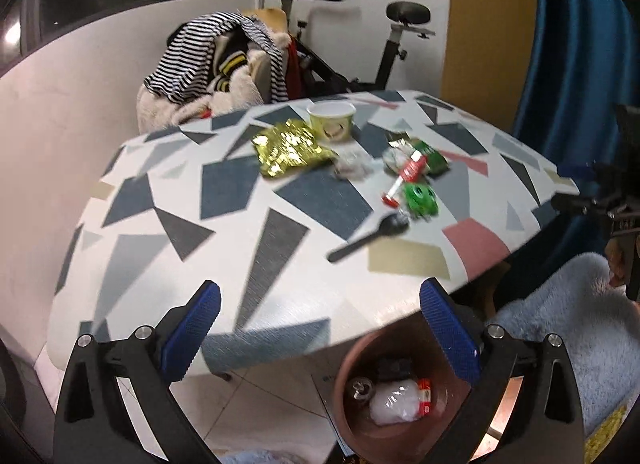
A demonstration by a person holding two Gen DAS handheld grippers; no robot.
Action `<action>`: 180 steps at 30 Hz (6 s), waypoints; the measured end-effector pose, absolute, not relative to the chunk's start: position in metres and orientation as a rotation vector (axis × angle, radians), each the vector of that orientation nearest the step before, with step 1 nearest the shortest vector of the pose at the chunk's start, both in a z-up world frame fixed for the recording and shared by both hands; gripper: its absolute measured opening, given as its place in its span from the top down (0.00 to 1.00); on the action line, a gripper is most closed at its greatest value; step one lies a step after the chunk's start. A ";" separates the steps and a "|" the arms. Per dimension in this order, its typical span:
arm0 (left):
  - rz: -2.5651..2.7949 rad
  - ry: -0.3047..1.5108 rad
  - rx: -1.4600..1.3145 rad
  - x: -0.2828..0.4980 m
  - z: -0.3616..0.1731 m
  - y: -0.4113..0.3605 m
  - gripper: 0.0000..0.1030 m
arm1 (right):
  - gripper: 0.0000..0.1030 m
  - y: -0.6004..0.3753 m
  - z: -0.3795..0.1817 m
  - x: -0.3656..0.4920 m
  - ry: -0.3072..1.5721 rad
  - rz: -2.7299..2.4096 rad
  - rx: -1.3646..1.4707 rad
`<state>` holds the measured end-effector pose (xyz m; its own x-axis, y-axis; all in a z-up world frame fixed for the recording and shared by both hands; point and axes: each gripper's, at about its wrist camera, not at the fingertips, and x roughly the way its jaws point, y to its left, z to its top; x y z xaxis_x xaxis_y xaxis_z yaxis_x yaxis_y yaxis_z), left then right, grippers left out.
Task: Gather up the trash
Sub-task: 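Grasp the gold foil wrapper with left tool while right tool grasps green tea packet, then carry the gold wrapper and tea packet over the brown bin and open both tools, then grasp the white plastic bag with right tool while left tool grasps the paper cup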
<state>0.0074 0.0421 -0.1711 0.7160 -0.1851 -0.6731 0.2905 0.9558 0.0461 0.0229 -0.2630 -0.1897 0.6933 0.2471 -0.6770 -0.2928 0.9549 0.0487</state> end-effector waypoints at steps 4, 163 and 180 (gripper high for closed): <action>-0.264 0.682 0.113 0.012 -0.158 0.051 0.05 | 0.05 -0.265 -0.188 0.026 0.740 0.311 -0.058; -0.183 0.700 -0.033 -0.065 -0.195 0.052 0.06 | 0.65 -0.162 -0.259 -0.026 0.915 0.623 -0.170; -0.157 0.705 -0.016 -0.066 -0.201 0.050 0.06 | 0.06 -0.189 -0.241 -0.014 0.852 0.509 -0.148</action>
<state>-0.0655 0.0500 -0.2006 0.7501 -0.1491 -0.6443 0.1383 0.9881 -0.0677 -0.0137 -0.1889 -0.2410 0.5477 0.3700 -0.7504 -0.4856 0.8709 0.0750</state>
